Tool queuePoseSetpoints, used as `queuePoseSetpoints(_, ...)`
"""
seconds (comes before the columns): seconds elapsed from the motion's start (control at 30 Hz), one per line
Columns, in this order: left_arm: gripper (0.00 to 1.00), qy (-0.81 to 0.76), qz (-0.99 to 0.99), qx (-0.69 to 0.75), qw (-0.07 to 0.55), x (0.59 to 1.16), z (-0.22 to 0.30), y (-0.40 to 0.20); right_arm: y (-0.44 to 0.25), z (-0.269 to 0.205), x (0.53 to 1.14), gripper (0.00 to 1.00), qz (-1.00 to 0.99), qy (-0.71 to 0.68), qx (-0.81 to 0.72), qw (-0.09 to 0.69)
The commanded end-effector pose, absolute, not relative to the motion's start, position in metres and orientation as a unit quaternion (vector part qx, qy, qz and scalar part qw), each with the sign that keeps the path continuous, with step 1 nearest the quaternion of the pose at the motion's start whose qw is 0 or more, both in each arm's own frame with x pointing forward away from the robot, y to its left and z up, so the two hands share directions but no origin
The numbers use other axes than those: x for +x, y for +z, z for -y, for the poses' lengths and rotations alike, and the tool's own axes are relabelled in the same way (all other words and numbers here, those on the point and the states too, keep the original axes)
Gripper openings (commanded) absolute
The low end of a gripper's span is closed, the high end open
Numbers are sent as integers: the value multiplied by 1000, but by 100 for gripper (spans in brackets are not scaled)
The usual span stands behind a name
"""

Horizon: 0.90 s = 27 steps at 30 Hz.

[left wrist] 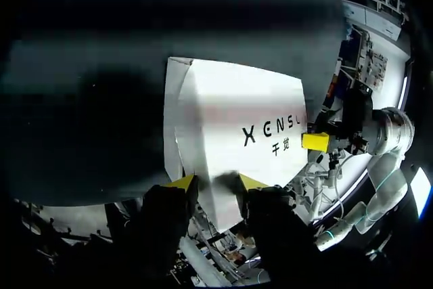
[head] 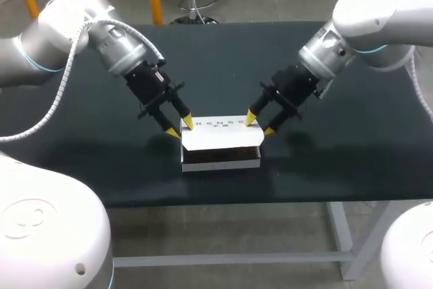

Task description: Assemble the packaging by folding the flat box into shape, placing the metal phone stand inside, and closing the box properly

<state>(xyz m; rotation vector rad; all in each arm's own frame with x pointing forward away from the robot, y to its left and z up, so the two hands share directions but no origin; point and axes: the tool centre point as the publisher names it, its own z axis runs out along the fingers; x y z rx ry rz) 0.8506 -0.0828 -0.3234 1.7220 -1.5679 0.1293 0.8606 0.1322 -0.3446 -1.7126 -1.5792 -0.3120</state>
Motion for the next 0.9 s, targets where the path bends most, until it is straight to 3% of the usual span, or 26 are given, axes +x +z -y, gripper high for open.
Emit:
queuePoseSetpoints(0.03,41,39,619,673,403,857,85,-322,-342,-137,865,52,622,-117,-669,391)
queuePoseSetpoints(0.9,40,0,613,656,440,870,80,-316,-335,-143,875,51,621,-102,-662,408)
